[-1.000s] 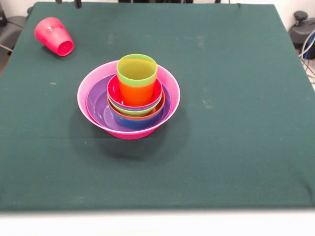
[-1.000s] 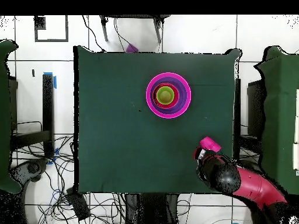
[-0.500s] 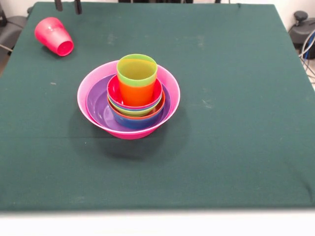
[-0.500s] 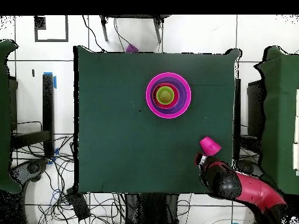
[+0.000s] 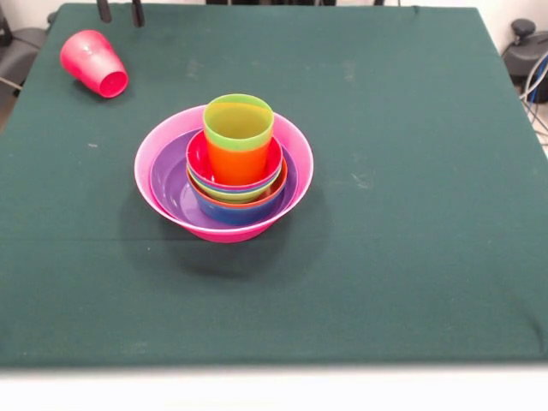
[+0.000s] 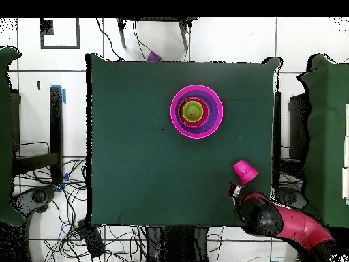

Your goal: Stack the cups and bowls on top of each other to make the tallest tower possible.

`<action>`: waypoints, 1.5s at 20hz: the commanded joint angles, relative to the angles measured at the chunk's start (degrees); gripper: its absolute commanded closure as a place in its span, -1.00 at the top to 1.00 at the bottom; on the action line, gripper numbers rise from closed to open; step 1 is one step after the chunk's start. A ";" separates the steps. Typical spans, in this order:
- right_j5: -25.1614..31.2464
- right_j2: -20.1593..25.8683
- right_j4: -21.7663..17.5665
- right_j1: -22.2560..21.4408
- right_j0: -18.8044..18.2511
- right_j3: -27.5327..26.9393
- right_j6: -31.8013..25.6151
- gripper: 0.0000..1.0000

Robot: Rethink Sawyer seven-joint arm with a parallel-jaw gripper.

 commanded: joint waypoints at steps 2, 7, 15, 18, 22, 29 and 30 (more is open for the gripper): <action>3.74 5.95 -4.79 -0.37 0.32 0.16 -6.19 1.00; 4.80 6.52 -5.41 -2.51 -0.94 0.98 -7.68 1.00; 6.84 8.66 -6.41 -4.16 -4.78 1.60 -10.66 1.00; 7.65 9.09 -6.87 -4.04 -5.43 1.11 -10.76 1.00; 7.89 10.08 -7.36 -3.64 -6.24 0.80 -10.23 1.00; 0.26 11.97 -11.63 1.94 -9.56 1.44 -6.50 1.00; -0.19 11.98 -12.10 2.32 -9.64 1.48 -6.03 1.00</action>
